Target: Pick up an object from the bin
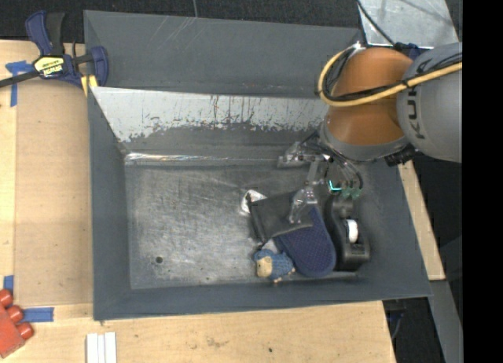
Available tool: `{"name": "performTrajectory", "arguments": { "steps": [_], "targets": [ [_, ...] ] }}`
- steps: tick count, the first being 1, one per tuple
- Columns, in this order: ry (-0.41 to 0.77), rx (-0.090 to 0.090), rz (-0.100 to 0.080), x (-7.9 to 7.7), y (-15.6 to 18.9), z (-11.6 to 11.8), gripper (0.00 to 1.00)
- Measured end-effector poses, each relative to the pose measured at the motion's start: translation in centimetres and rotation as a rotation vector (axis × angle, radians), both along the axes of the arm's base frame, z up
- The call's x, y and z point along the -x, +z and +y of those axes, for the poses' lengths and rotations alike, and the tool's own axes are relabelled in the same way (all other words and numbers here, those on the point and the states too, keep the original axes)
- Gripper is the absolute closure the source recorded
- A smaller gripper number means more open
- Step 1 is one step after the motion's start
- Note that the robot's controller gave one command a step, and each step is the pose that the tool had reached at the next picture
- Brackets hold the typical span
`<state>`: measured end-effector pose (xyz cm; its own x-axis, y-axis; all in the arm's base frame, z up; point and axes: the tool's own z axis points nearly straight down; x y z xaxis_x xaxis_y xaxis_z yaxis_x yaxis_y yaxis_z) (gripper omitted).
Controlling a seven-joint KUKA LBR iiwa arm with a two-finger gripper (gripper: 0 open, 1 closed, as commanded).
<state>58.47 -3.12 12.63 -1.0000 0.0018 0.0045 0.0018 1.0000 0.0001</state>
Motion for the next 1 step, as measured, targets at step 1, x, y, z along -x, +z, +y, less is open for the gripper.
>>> {"name": "performTrajectory", "arguments": {
  "steps": [1],
  "targets": [
    [-0.191, -0.001, -0.005, -1.77, -5.05, 1.71, 0.0]
  ]
}}
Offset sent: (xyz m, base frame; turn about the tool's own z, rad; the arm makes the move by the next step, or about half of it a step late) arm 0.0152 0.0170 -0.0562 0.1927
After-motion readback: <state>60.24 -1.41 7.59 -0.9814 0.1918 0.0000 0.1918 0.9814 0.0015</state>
